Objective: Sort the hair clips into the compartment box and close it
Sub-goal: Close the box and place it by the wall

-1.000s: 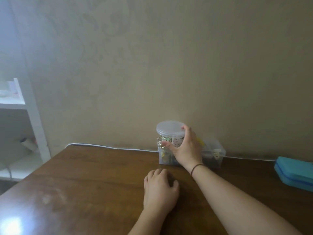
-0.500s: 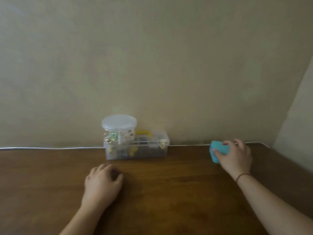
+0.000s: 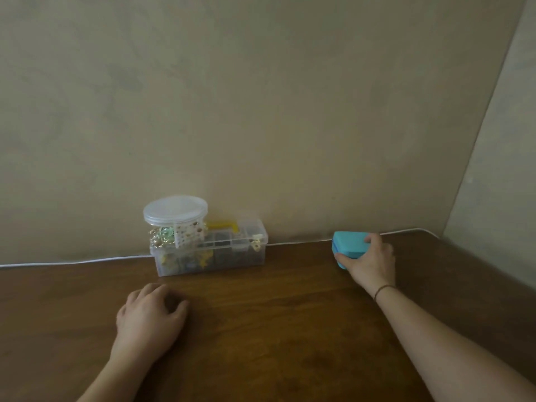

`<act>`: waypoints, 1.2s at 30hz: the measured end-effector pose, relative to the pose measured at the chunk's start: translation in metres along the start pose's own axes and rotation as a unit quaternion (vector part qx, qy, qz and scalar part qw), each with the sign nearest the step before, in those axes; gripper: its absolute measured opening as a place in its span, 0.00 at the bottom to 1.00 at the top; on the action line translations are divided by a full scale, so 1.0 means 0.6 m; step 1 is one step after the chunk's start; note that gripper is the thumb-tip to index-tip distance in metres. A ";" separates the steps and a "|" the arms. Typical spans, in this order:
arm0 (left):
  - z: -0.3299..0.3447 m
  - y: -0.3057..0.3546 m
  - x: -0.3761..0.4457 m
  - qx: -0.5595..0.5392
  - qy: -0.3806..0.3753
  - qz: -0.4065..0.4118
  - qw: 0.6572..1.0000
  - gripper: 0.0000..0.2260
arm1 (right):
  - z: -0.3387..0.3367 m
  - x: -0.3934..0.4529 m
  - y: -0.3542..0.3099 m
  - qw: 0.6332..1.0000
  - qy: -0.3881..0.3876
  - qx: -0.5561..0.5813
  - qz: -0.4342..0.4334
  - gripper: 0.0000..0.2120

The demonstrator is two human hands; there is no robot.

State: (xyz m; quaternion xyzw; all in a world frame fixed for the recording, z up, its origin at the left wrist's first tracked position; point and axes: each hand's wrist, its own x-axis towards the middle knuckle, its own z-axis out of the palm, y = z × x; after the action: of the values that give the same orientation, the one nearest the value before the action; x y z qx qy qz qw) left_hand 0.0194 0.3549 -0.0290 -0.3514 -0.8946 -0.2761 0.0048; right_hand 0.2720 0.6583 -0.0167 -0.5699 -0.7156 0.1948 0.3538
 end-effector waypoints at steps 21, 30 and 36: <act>-0.001 -0.006 -0.003 -0.043 0.006 0.002 0.999 0.12 | 0.176 -0.140 -0.254 0.948 -0.032 0.108 -0.298 0.27; -0.012 -0.005 0.054 -0.224 0.099 -0.052 0.968 0.44 | 0.181 -0.140 -0.275 0.963 -0.058 0.117 -0.236 0.38; -0.022 0.009 0.110 -0.280 0.150 -0.051 0.947 0.38 | 0.179 -0.132 -0.265 0.959 -0.088 0.133 -0.234 0.35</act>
State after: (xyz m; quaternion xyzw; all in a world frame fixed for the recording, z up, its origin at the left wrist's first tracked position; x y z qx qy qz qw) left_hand -0.0294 0.3928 -0.0016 -0.2470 -0.7873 -0.5644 0.0259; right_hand 0.0940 0.5523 -0.0034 -0.3149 -0.8249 0.2490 0.3981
